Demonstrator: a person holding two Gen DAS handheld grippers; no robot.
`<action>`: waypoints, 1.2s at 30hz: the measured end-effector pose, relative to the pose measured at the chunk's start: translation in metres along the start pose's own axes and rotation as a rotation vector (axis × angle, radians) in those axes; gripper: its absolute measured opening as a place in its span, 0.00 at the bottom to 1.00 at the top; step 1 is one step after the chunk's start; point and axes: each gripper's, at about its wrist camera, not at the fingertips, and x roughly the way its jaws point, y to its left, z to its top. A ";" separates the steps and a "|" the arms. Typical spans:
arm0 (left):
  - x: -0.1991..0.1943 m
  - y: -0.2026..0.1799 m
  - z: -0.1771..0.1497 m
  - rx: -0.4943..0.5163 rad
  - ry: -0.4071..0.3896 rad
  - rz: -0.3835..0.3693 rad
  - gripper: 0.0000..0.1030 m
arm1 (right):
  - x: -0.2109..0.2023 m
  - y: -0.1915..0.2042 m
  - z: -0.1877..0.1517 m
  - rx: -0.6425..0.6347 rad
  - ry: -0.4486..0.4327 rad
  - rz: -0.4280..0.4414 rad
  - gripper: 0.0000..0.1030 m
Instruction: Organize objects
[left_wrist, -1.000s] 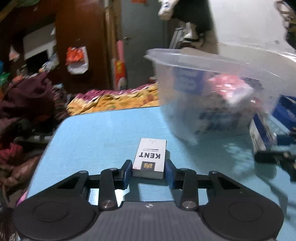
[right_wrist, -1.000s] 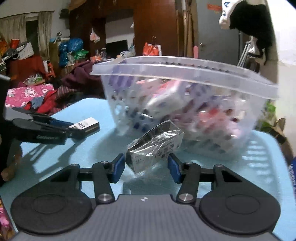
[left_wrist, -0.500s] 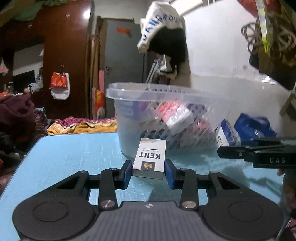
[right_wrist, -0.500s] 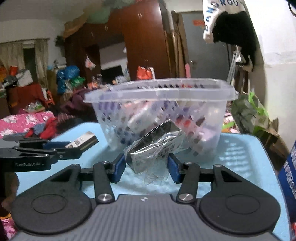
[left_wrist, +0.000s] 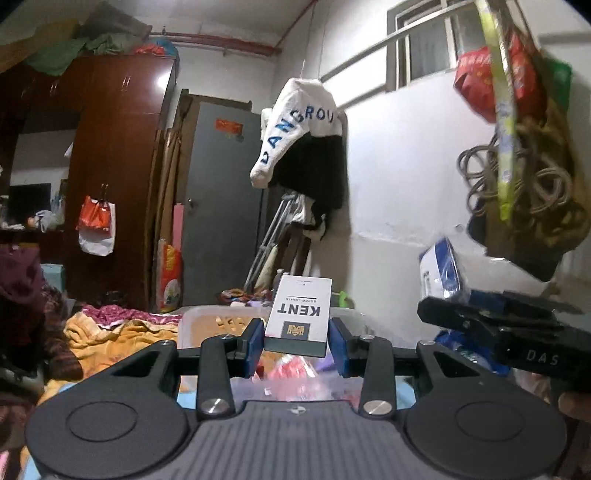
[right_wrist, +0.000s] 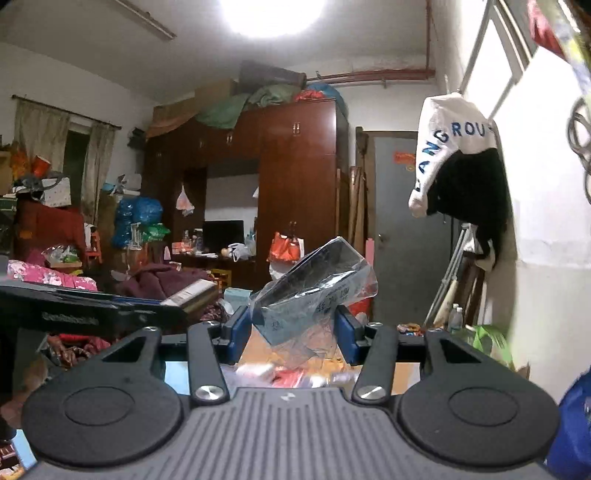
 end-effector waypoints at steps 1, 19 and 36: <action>0.012 -0.002 0.004 0.002 0.008 0.013 0.41 | 0.011 -0.003 0.003 -0.006 0.010 -0.018 0.51; -0.006 0.000 0.011 0.053 -0.070 0.061 1.00 | -0.001 0.002 0.017 -0.067 -0.089 -0.119 1.00; 0.025 0.005 -0.027 0.060 0.107 0.147 1.00 | 0.030 -0.024 -0.049 0.027 0.209 -0.146 1.00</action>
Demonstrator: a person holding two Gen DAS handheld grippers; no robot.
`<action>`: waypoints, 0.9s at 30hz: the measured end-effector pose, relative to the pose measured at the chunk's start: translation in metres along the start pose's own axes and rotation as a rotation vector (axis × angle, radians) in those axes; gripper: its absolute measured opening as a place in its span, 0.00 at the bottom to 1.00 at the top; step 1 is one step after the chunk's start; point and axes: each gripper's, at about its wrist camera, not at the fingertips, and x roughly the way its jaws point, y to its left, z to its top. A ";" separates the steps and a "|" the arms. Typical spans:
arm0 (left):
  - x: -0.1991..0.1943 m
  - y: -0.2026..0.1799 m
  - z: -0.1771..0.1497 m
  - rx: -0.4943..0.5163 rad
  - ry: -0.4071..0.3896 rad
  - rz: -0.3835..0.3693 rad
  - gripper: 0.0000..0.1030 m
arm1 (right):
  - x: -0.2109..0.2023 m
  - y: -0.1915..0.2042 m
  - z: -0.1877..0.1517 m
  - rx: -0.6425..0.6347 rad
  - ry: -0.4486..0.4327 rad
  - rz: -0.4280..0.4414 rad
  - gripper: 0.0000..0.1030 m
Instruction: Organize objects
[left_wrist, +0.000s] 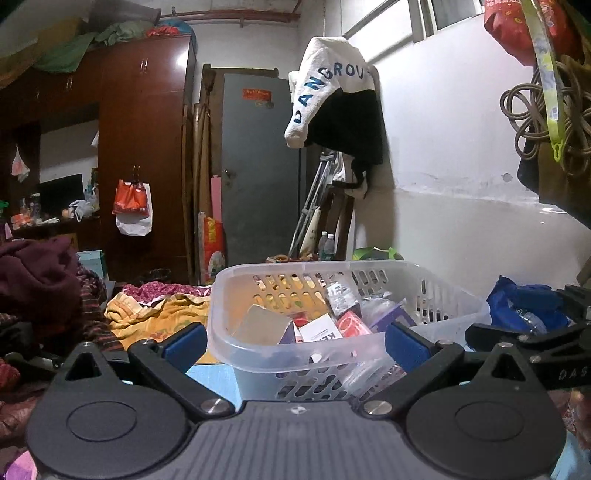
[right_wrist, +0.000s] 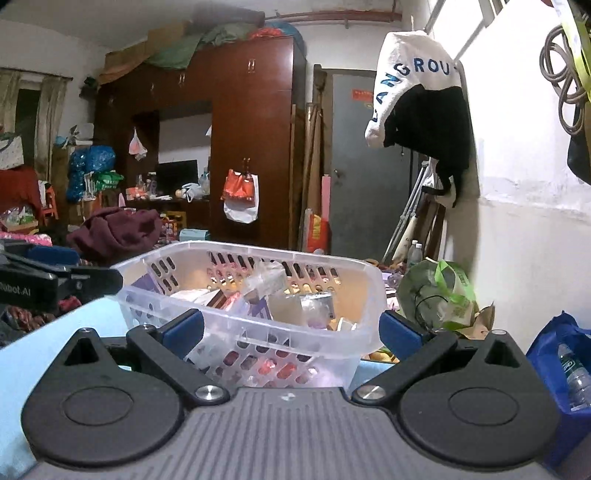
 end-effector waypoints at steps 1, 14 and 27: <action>-0.001 0.000 0.000 0.001 -0.001 -0.002 1.00 | -0.002 0.001 -0.002 -0.008 0.002 -0.004 1.00; -0.006 -0.014 -0.003 0.038 -0.006 0.001 1.00 | -0.008 -0.012 -0.001 0.036 -0.007 -0.006 1.00; -0.001 -0.022 -0.007 0.045 0.018 0.009 1.00 | -0.009 -0.007 -0.005 0.018 0.009 -0.009 1.00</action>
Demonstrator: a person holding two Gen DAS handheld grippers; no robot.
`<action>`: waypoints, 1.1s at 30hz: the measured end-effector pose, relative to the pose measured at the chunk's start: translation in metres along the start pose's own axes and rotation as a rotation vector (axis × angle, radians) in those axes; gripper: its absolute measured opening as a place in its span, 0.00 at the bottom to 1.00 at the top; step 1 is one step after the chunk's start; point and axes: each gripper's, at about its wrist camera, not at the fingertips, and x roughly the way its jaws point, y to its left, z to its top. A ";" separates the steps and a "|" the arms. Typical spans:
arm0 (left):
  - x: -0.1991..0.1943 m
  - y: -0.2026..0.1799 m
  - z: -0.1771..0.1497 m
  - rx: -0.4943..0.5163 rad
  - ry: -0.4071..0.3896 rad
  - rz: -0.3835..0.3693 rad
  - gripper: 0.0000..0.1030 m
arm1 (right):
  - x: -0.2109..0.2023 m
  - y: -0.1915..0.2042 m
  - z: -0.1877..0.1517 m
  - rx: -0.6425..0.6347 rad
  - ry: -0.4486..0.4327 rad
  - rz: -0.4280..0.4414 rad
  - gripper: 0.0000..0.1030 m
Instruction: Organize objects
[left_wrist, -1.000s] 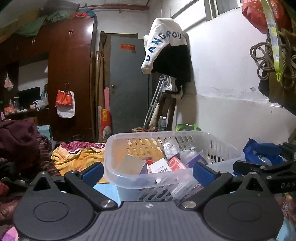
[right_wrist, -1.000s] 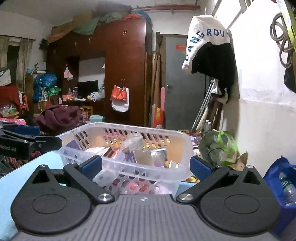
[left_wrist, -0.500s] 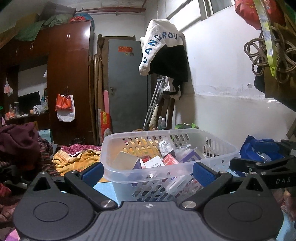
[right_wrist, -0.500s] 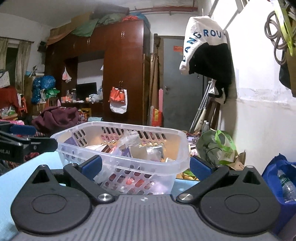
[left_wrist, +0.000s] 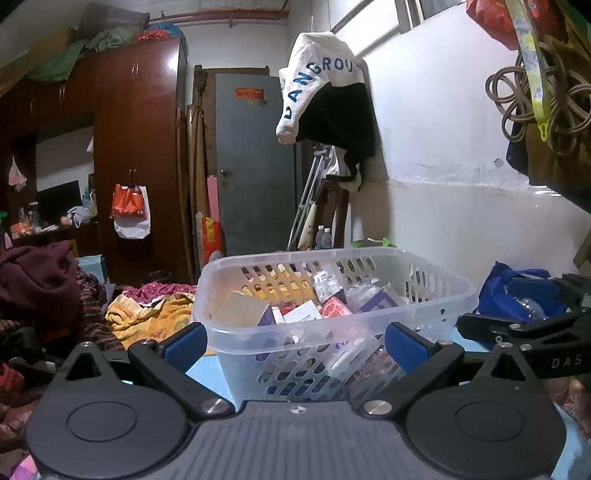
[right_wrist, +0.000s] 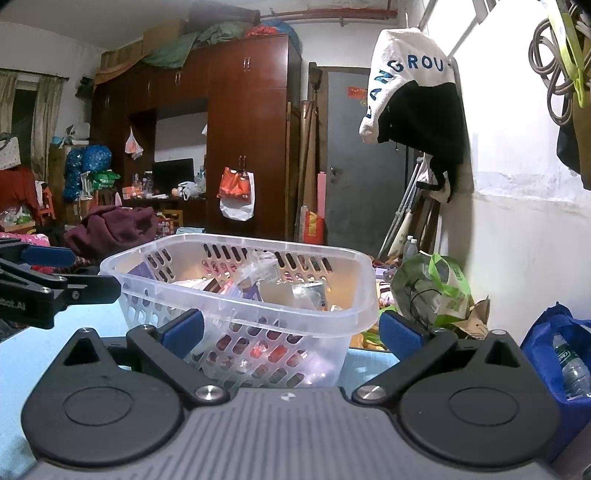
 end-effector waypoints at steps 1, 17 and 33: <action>0.001 -0.001 -0.001 0.001 0.003 0.000 1.00 | 0.000 0.001 0.000 -0.005 0.000 0.001 1.00; 0.002 -0.002 -0.004 -0.002 0.011 -0.003 1.00 | -0.003 -0.005 -0.003 0.019 -0.024 0.006 1.00; 0.004 -0.005 -0.003 -0.006 0.008 -0.004 1.00 | -0.001 -0.011 -0.003 0.050 0.005 0.021 1.00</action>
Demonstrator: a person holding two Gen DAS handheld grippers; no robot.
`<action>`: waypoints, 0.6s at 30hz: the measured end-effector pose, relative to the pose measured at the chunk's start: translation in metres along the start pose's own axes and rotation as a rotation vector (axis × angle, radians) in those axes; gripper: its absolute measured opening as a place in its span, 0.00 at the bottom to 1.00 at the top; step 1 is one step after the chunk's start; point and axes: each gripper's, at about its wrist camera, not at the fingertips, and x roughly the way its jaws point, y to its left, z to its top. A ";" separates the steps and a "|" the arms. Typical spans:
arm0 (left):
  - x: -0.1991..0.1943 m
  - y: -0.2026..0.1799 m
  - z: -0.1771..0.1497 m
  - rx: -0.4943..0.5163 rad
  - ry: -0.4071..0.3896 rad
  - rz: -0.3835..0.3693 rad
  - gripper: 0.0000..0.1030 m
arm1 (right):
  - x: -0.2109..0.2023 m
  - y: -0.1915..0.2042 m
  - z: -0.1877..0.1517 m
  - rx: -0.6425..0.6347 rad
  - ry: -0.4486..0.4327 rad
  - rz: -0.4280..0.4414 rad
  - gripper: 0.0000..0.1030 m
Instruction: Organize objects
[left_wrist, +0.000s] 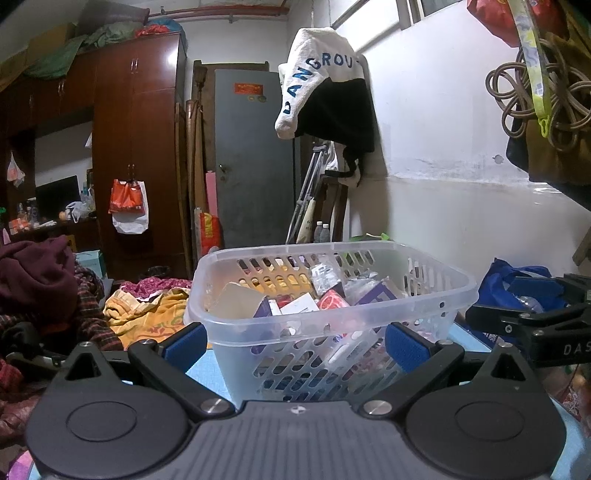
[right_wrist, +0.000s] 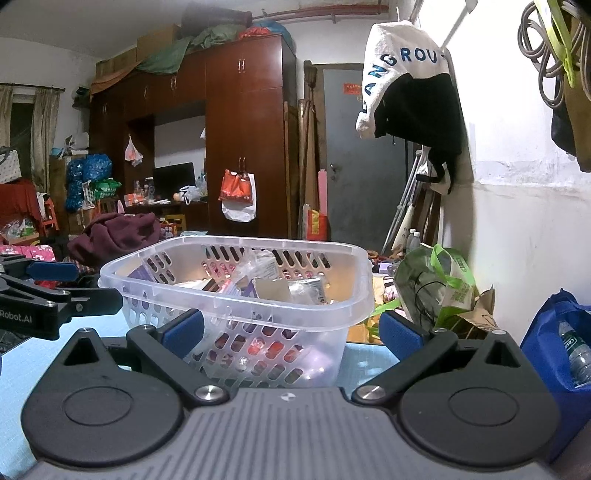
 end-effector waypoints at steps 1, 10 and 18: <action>0.000 -0.001 0.000 0.002 -0.002 0.000 1.00 | 0.000 0.000 0.000 0.000 0.002 0.002 1.00; -0.001 -0.003 0.000 0.002 -0.005 0.000 1.00 | 0.001 -0.002 -0.001 0.001 0.008 0.004 1.00; -0.001 -0.004 0.000 -0.001 -0.004 0.002 1.00 | 0.000 -0.002 -0.001 0.000 0.009 0.004 1.00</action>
